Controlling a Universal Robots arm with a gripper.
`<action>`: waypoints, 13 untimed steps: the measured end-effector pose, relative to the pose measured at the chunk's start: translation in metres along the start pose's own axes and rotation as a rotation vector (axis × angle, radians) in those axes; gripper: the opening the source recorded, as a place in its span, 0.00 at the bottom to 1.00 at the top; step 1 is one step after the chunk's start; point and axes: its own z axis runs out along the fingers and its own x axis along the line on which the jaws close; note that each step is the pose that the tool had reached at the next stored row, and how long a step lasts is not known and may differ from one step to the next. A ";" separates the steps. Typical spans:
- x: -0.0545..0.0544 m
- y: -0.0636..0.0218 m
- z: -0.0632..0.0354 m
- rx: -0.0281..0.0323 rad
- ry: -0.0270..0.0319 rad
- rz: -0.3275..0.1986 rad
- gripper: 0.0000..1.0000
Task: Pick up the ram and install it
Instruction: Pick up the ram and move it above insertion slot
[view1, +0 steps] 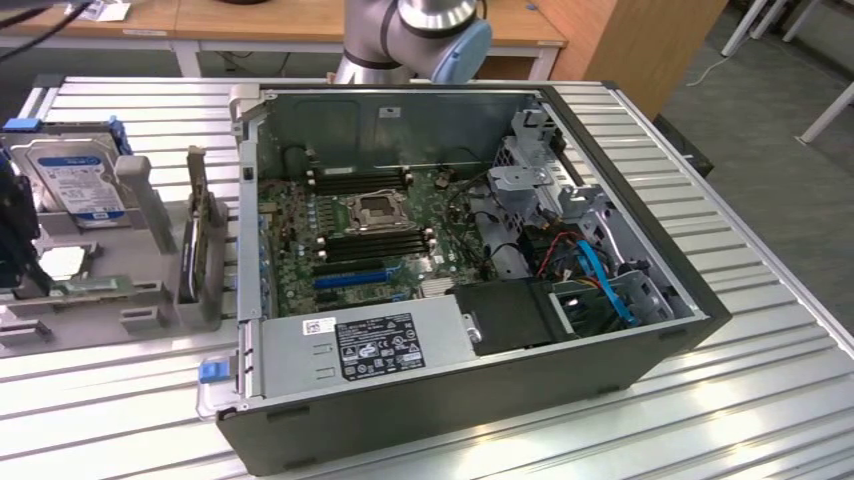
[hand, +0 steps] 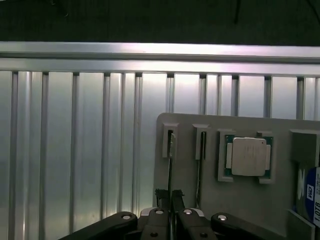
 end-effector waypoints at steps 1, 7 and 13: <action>0.000 0.0000 -0.0045 0.0004 0.0001 -0.010 0.13; 0.001 0.0003 -0.0315 0.0026 0.0005 -0.067 0.13; 0.002 0.0005 -0.0589 0.0034 0.0006 -0.088 0.13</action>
